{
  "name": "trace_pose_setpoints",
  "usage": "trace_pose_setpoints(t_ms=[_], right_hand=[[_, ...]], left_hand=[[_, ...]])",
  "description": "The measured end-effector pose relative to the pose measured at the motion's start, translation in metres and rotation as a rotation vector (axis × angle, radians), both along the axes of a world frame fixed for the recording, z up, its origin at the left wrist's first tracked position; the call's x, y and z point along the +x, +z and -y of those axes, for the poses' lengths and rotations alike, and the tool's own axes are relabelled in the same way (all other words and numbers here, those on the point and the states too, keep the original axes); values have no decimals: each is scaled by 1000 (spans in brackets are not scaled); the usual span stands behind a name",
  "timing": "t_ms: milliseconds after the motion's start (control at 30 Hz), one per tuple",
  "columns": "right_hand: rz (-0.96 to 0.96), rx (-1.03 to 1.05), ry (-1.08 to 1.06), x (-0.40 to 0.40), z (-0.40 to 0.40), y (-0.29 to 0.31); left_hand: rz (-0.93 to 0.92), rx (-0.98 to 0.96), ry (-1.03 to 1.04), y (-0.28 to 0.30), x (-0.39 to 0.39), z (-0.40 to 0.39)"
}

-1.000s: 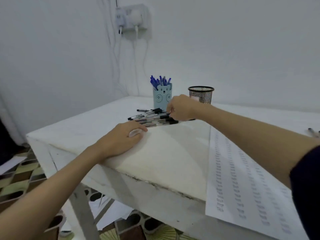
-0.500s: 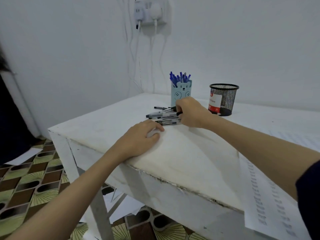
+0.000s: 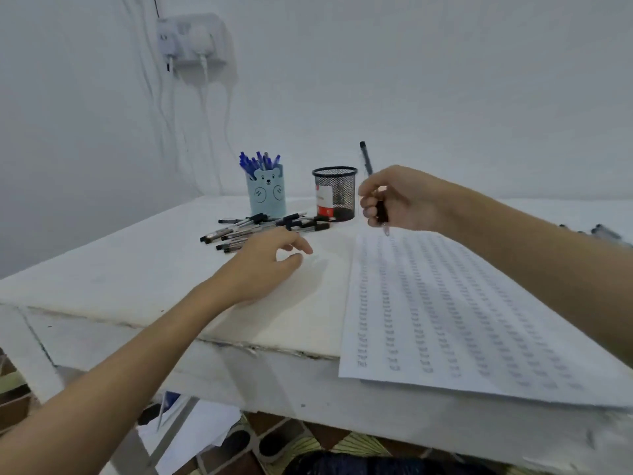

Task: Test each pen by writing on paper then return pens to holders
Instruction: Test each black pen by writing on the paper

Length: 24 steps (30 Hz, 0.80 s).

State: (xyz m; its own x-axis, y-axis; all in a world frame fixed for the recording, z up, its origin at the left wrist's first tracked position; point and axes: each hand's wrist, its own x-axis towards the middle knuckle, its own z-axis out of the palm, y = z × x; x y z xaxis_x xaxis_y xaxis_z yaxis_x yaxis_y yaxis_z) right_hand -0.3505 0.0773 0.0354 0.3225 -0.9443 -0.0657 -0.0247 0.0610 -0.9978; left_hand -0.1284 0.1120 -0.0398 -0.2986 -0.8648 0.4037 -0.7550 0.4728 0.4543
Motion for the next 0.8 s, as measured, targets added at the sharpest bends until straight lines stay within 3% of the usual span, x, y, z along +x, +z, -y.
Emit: trace_pose_setpoints(t_ms=[333, 567, 800], right_hand=[[199, 12, -229, -131, -33, 1], [227, 22, -299, -140, -36, -6], [373, 58, -369, -132, -31, -10]], left_hand=[[80, 145, -196, -2, -105, 16], [137, 183, -199, -14, -120, 19], [166, 167, -192, -14, -120, 19]])
